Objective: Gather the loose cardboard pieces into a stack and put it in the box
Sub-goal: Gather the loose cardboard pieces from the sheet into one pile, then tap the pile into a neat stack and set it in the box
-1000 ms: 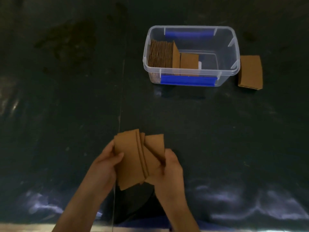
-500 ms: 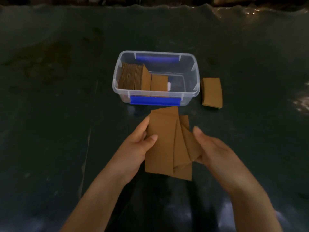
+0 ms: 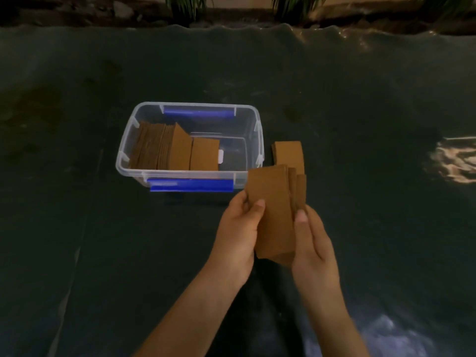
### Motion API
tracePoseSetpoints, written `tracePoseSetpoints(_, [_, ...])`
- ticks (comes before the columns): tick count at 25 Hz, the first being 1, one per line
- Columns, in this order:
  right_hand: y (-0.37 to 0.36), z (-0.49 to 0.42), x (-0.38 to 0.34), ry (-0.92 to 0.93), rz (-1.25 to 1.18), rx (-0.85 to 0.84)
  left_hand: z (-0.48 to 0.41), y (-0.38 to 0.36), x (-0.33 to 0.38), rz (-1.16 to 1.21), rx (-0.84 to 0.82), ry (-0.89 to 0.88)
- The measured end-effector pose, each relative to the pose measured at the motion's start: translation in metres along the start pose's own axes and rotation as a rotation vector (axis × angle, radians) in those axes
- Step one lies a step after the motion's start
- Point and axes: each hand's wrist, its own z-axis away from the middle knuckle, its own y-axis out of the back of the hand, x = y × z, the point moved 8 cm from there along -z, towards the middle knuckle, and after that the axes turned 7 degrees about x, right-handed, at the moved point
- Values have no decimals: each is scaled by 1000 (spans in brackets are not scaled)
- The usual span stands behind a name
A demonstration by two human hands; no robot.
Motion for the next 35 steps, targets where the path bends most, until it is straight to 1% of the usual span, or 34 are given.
tracePoseSetpoints(2, [24, -11, 4, 17, -6, 178, -5, -18, -2, 54, -38, -5])
tracePoseSetpoints(3, [35, -17, 5, 27, -1, 236, -8, -25, -2, 66, -34, -14])
tracePoseSetpoints(5, [53, -31, 4, 52, 47, 299, -16, -30, -5, 62, 6, -31])
tracePoseSetpoints(7, [62, -49, 2, 54, 95, 316, -27, -37, -6, -3, 34, -42])
tracePoseSetpoints(8, [64, -59, 1, 50, 116, 303, -34, -43, -4, -60, 30, -55])
tracePoseSetpoints(10, [56, -80, -3, 64, 165, 217, -49, -60, 2, -201, 31, -92])
tracePoseSetpoints(12, [42, -103, -9, 106, 251, 121, -68, -74, 13, -309, 94, -159])
tracePoseSetpoints(14, [26, -127, -11, 148, 382, 61, -85, -81, 29, -371, 199, -254])
tracePoseSetpoints(16, [17, -152, -2, 133, 430, 73, -100, -84, 39, -495, 265, -355])
tracePoseSetpoints(18, [11, -171, 14, 81, 409, 85, -109, -89, 37, -684, 272, -423])
tracePoseSetpoints(19, [9, -178, 24, 44, 423, 85, -112, -92, 32, -741, 266, -436])
tracePoseSetpoints(22, [7, -183, 48, -58, 564, 92, -116, -86, 16, -722, 291, -407])
tracePoseSetpoints(24, [3, -181, 50, -41, 646, 84, -121, -73, 12, -639, 375, -347])
tracePoseSetpoints(26, [-4, -177, 47, 14, 690, 64, -127, -66, 10, -561, 416, -263])
tracePoseSetpoints(30, [-6, -174, 52, 70, 707, 76, -139, -64, 6, -393, 374, -74])
tracePoseSetpoints(31, [-4, -174, 53, 64, 651, 97, -142, -66, 3, -384, 331, -36])
tracePoseSetpoints(32, [-1, -172, 53, 45, 543, 116, -143, -69, 5, -473, 293, -52])
tracePoseSetpoints(34, [4, -170, 56, -26, 334, 104, -142, -79, 13, -766, 251, -237])
tracePoseSetpoints(35, [7, -169, 56, -57, 281, 72, -137, -84, 16, -816, 249, -340])
